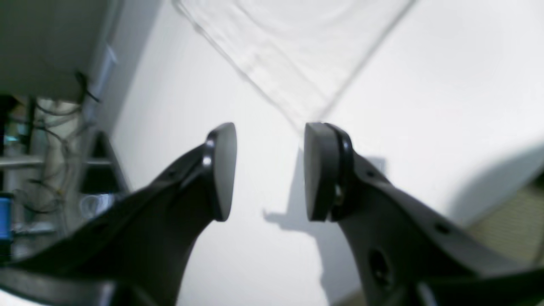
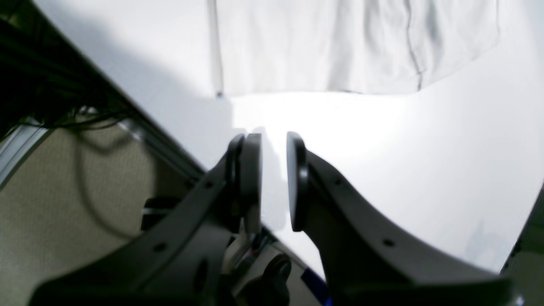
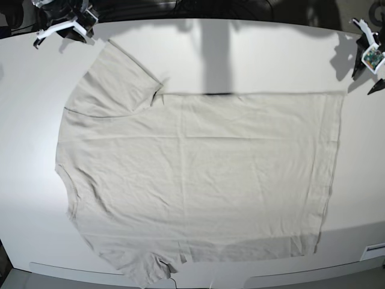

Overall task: Fold the T-shirt properly
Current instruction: 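Move both grippers down toward the shirt's shoulder corners, then grasp the shoulder edges of the grey shirt with both grippers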

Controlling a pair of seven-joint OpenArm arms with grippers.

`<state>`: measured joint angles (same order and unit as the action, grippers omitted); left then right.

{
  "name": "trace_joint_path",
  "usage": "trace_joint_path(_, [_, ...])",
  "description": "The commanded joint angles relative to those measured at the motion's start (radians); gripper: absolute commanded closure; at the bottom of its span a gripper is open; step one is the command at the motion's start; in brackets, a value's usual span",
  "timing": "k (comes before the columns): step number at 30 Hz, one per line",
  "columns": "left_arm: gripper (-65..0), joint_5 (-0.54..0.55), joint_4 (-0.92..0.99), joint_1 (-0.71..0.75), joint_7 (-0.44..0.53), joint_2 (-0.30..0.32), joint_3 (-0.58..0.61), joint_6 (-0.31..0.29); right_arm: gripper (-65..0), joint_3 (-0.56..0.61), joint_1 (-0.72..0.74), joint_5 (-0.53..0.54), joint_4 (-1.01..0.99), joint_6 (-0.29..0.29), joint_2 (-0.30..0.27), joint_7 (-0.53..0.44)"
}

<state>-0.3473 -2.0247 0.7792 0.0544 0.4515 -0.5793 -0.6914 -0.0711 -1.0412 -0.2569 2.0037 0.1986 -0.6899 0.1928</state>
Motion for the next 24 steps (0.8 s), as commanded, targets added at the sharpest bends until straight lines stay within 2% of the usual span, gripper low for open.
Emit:
trace_joint_path(1, [-25.5,-0.01,0.007,-0.008,0.03,0.025,0.0,0.01,-10.9,-0.004,0.0,-0.002,0.015,-0.009,-0.008,-0.011])
trace_joint_path(4, [-25.4,-0.087,0.071,-0.05,0.055,0.068,0.068,0.01,-10.9,-0.004,0.013,-0.002,0.015,-0.028,-0.008,-0.011])
trace_joint_path(8, [-25.4,-0.237,0.184,-0.14,0.08,0.114,0.221,0.01,-10.9,-0.004,0.013,-0.002,0.015,-0.093,-0.008,-0.012])
trace_joint_path(12, [-25.3,-0.39,0.316,-0.259,0.153,0.12,0.322,0.01,-10.9,-0.004,0.013,-0.002,0.015,-0.133,-0.005,-0.008])
trace_joint_path(19, [-25.3,-0.397,0.472,-0.396,0.153,0.12,0.431,0.011,-10.9,-0.004,0.013,-0.002,0.015,-0.147,0.0,-0.001])
trace_joint_path(24, [-25.3,-0.397,0.548,-0.459,0.153,0.12,0.451,0.011,-10.9,-0.004,0.013,-0.002,0.015,-0.174,0.0,0.014])
